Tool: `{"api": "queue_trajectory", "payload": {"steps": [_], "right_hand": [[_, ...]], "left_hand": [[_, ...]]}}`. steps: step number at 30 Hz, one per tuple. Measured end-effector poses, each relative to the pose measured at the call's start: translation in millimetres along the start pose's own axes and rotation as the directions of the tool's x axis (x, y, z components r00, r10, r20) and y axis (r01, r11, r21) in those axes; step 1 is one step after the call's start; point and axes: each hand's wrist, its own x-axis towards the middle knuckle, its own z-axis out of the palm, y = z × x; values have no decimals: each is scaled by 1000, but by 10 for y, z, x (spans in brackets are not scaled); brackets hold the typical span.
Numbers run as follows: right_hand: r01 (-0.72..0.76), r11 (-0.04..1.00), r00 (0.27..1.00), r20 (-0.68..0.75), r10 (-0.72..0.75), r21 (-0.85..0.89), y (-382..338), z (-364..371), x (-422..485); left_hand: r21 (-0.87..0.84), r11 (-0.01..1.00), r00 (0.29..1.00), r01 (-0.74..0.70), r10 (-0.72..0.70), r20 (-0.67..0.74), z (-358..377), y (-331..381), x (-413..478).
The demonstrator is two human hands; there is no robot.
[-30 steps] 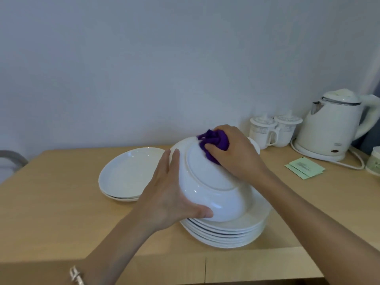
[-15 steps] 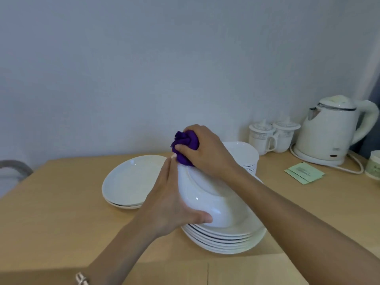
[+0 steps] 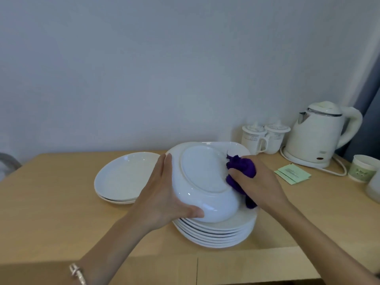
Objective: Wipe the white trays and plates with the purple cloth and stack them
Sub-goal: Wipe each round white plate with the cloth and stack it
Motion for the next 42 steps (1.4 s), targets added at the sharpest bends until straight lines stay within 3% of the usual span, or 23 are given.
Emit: {"api": "queue_trajectory", "payload": {"steps": [4,6,9,12,14,19,22,23,26,29,32,35,39,42], "right_hand": [[308,946,951,28,-306,-99,-257,231,-279],[410,901,911,98,-400,-140,-361,344,-323],[429,889,903,104,-417,-159,-401,372,-330],[384,914,922,101,-373,-132,-336,322,-341],[380,915,923,107,-368,-132,-324,310,-347],[354,933,935,41,-352,-64,-356,229,-340],[373,926,927,-15,-374,-52,-403,158,-339],[379,924,924,-32,-381,-58,-413,150,-339],[365,930,926,-89,-367,-43,-404,170,-322],[324,946,945,-45,-325,-22,-411,218,-238],[282,949,944,215,-249,-139,-347,365,-125],[292,900,893,430,-134,-325,-212,539,-50],[300,878,873,477,-95,-374,-201,574,-8],[289,873,873,483,-72,-393,-207,581,-3]], "left_hand": [[-7,1000,1000,-1,2,14,12,6,7],[-100,995,1000,1,1,19,7,4,19],[-360,924,988,129,-152,-37,-2,-60,6],[-440,819,912,368,-411,-2,-15,-116,73],[-546,735,891,402,-452,47,-31,-79,109],[-755,586,896,294,-444,4,-65,176,147],[-912,337,883,233,-466,54,-185,418,202],[-929,304,889,213,-454,56,-236,486,210],[-931,350,912,98,-407,-57,-440,639,200],[-847,524,906,-83,-315,-284,-695,740,148],[-592,780,887,-203,-109,-448,-847,677,121],[-242,946,878,-215,79,-473,-858,504,108],[132,979,916,-153,191,-354,-762,30,145],[461,883,962,-86,194,-192,-603,-368,174]]}}
